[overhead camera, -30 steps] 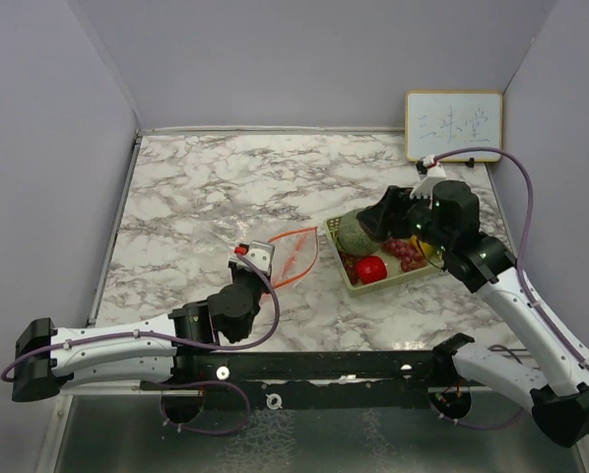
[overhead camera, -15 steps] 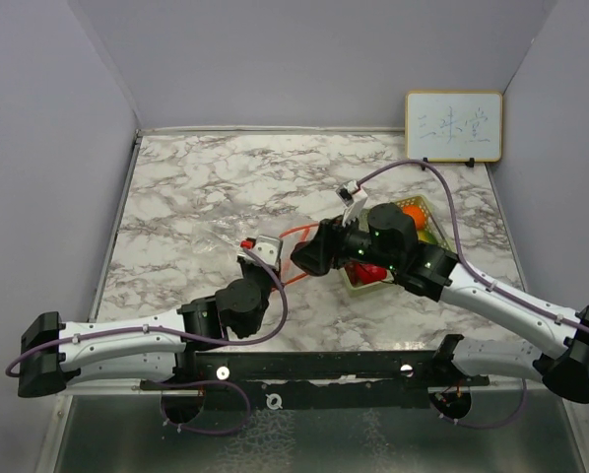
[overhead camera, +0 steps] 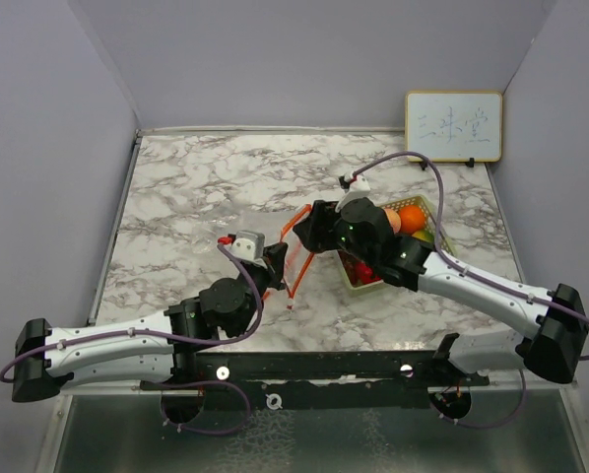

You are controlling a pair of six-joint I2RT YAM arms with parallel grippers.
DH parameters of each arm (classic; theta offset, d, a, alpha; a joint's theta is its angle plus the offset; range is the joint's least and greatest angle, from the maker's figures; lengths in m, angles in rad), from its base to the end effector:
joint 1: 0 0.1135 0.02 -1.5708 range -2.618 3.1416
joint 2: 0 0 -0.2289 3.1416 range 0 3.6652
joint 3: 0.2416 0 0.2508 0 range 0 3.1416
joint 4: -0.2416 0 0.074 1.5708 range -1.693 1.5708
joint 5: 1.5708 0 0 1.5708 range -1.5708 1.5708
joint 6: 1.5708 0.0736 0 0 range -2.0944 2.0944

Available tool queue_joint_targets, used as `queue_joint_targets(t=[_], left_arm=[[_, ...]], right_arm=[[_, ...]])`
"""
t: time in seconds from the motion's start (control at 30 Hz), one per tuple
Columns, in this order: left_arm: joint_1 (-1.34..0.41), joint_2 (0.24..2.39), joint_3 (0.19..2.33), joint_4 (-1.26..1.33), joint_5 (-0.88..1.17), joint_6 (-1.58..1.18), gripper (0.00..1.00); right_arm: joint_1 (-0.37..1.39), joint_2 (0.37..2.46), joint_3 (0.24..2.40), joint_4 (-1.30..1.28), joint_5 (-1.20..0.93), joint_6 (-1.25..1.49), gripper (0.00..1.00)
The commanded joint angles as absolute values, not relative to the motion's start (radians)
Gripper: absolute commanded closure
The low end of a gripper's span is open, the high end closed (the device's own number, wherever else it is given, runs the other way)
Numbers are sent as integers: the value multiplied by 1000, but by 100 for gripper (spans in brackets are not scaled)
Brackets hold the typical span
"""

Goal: Place the food in the zip-top bag and seal the zipper
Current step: Place the fake vegetable in the zipper food storage bag.

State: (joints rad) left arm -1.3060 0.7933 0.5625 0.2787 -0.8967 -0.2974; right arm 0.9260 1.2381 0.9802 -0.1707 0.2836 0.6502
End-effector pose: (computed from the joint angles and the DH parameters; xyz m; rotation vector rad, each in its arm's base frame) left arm 0.1157 -0.2070 0.2851 0.0580 1.5695 -0.5879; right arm 0.2134 0.2494 0.2656 -0.0955 2.0549 0.7270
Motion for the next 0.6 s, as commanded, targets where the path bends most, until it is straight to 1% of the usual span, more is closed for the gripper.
queue_joint_targets(t=[0.0, 0.1, 0.23, 0.27, 0.33, 0.5, 0.53, 0.57], left_arm=[[-1302, 798, 545, 319, -834, -388, 100], [-1301, 806, 517, 362, -847, -407, 100], [-1300, 814, 492, 397, -851, -441, 100], [-1301, 816, 488, 403, -853, -449, 100], [-1301, 816, 477, 413, -852, -469, 100], [-1301, 794, 445, 455, -850, -527, 100], [-1301, 787, 441, 458, -845, -543, 100], [-1301, 779, 439, 458, -838, -559, 100]], right_arm=[[981, 1314, 1082, -211, 444, 662, 79], [1015, 1319, 1098, -229, 480, 670, 69], [1020, 1284, 1087, -247, 488, 715, 67], [1020, 1271, 1085, -247, 486, 723, 64], [1021, 1259, 1088, -253, 481, 732, 55], [1023, 1278, 1106, -293, 488, 744, 53], [1023, 1285, 1113, -306, 510, 750, 50], [1023, 1295, 1124, -322, 525, 757, 49]])
